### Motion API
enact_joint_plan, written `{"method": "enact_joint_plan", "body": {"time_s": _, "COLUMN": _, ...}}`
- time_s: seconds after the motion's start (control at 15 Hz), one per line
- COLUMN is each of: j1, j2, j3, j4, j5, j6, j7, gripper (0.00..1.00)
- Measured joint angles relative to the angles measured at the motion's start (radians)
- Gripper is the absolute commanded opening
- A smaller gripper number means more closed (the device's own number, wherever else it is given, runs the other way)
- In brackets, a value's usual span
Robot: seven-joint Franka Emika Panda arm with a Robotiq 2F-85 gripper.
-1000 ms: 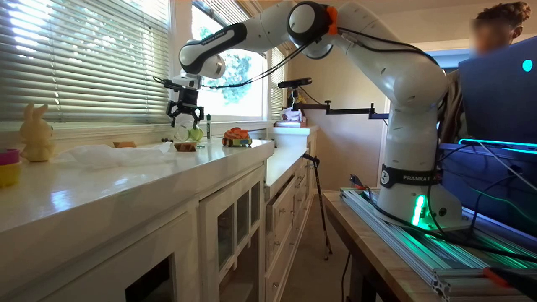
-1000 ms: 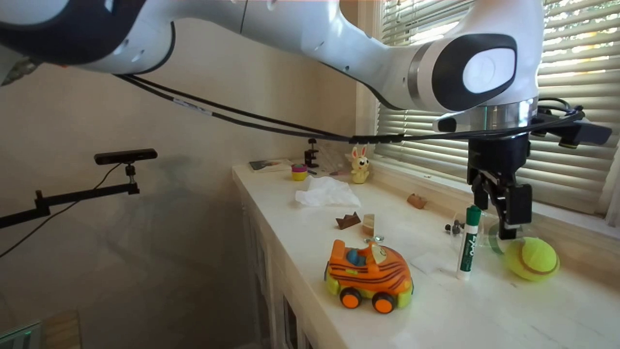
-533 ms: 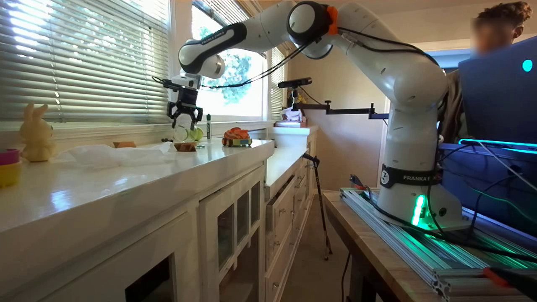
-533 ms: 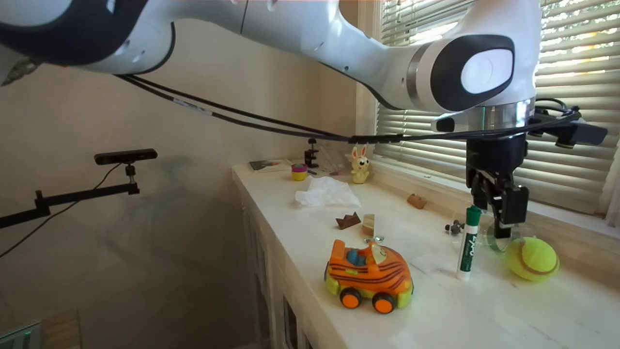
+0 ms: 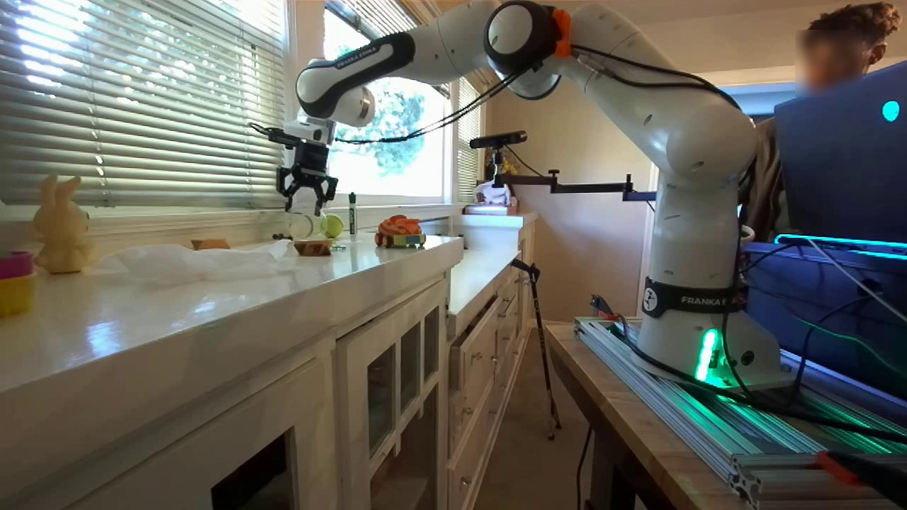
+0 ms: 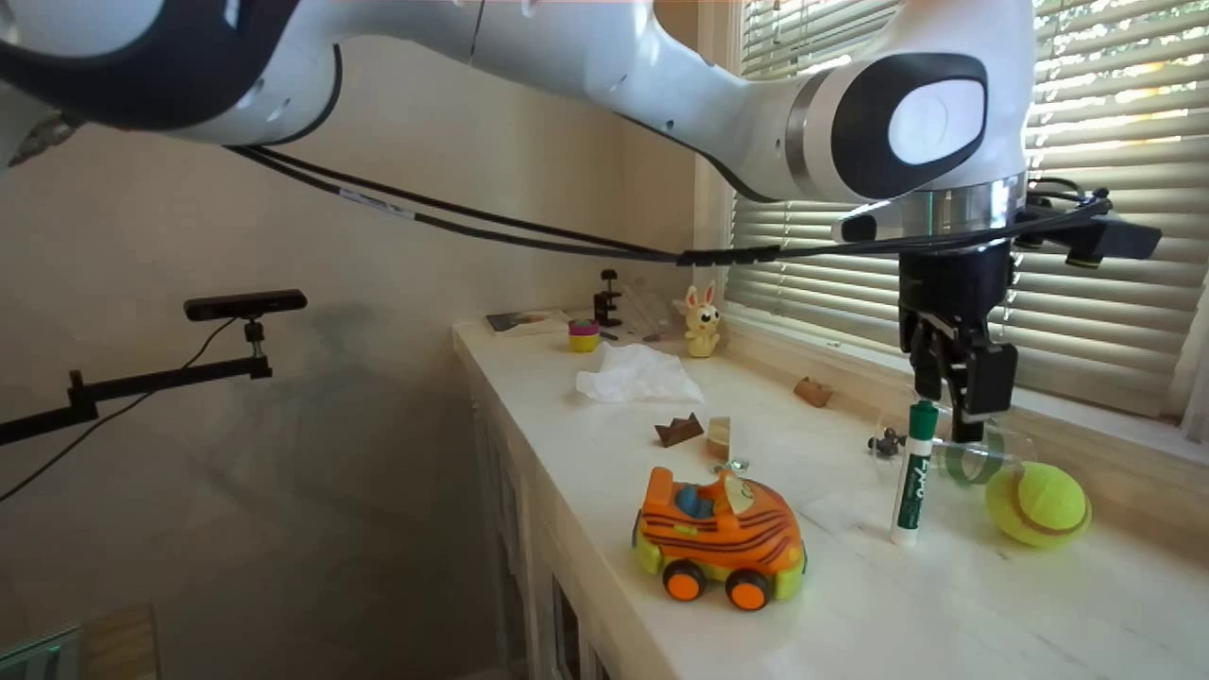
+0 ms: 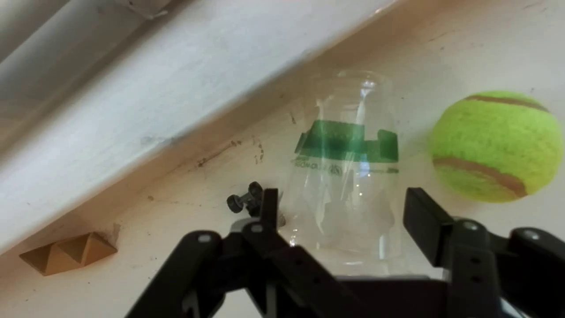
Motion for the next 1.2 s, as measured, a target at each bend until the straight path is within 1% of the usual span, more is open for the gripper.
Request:
{"method": "enact_joint_plan", "body": {"time_s": 0.07, "j1": 0.001, "j2": 0.0, "j3": 0.0, "j4": 0.002, "j5": 0.0, "j6": -0.006, "j7": 0.0, "gripper": 0.82}}
{"method": "enact_joint_plan", "body": {"time_s": 0.2, "j1": 0.002, "j2": 0.0, "j3": 0.0, "j4": 0.003, "j5": 0.0, "j6": -0.017, "j7": 0.0, "gripper": 0.89}}
{"method": "enact_joint_plan", "body": {"time_s": 0.27, "j1": 0.002, "j2": 0.0, "j3": 0.0, "j4": 0.003, "j5": 0.0, "j6": -0.021, "j7": 0.0, "gripper": 0.87}}
{"method": "enact_joint_plan", "body": {"time_s": 0.33, "j1": 0.002, "j2": 0.001, "j3": 0.0, "j4": 0.003, "j5": 0.0, "j6": -0.025, "j7": 0.0, "gripper": 0.86}}
{"method": "enact_joint_plan", "body": {"time_s": 0.4, "j1": 0.001, "j2": 0.002, "j3": -0.001, "j4": 0.003, "j5": 0.0, "j6": -0.028, "j7": 0.0, "gripper": 0.84}}
{"method": "enact_joint_plan", "body": {"time_s": 0.47, "j1": 0.001, "j2": 0.003, "j3": -0.001, "j4": 0.003, "j5": 0.0, "j6": -0.031, "j7": 0.0, "gripper": 0.79}}
{"method": "enact_joint_plan", "body": {"time_s": 0.53, "j1": 0.001, "j2": 0.005, "j3": -0.002, "j4": 0.003, "j5": 0.0, "j6": -0.032, "j7": 0.0, "gripper": 0.78}}
{"method": "enact_joint_plan", "body": {"time_s": 0.6, "j1": 0.001, "j2": 0.006, "j3": -0.002, "j4": 0.003, "j5": 0.0, "j6": -0.034, "j7": 0.0, "gripper": 0.74}}
{"method": "enact_joint_plan", "body": {"time_s": 0.67, "j1": 0.001, "j2": 0.007, "j3": -0.002, "j4": 0.003, "j5": 0.0, "j6": -0.036, "j7": 0.0, "gripper": 0.76}}
{"method": "enact_joint_plan", "body": {"time_s": 0.8, "j1": 0.001, "j2": 0.008, "j3": -0.003, "j4": 0.003, "j5": -0.001, "j6": -0.037, "j7": 0.0, "gripper": 0.71}}
{"method": "enact_joint_plan", "body": {"time_s": 0.87, "j1": 0.001, "j2": 0.008, "j3": -0.003, "j4": 0.004, "j5": -0.001, "j6": -0.038, "j7": 0.0, "gripper": 0.66}}
{"method": "enact_joint_plan", "body": {"time_s": 0.93, "j1": 0.001, "j2": 0.008, "j3": -0.003, "j4": 0.005, "j5": -0.002, "j6": -0.039, "j7": 0.0, "gripper": 0.66}}
{"method": "enact_joint_plan", "body": {"time_s": 1.0, "j1": 0.001, "j2": 0.008, "j3": -0.003, "j4": 0.007, "j5": -0.002, "j6": -0.041, "j7": 0.0, "gripper": 0.63}}
{"method": "enact_joint_plan", "body": {"time_s": 1.07, "j1": 0.002, "j2": 0.008, "j3": -0.003, "j4": 0.008, "j5": -0.004, "j6": -0.043, "j7": 0.0, "gripper": 0.58}}
{"method": "enact_joint_plan", "body": {"time_s": 1.13, "j1": 0.003, "j2": 0.008, "j3": -0.003, "j4": 0.01, "j5": -0.006, "j6": -0.045, "j7": 0.0, "gripper": 0.6}}
{"method": "enact_joint_plan", "body": {"time_s": 1.2, "j1": 0.004, "j2": 0.008, "j3": -0.004, "j4": 0.01, "j5": -0.01, "j6": -0.046, "j7": 0.0, "gripper": 0.58}}
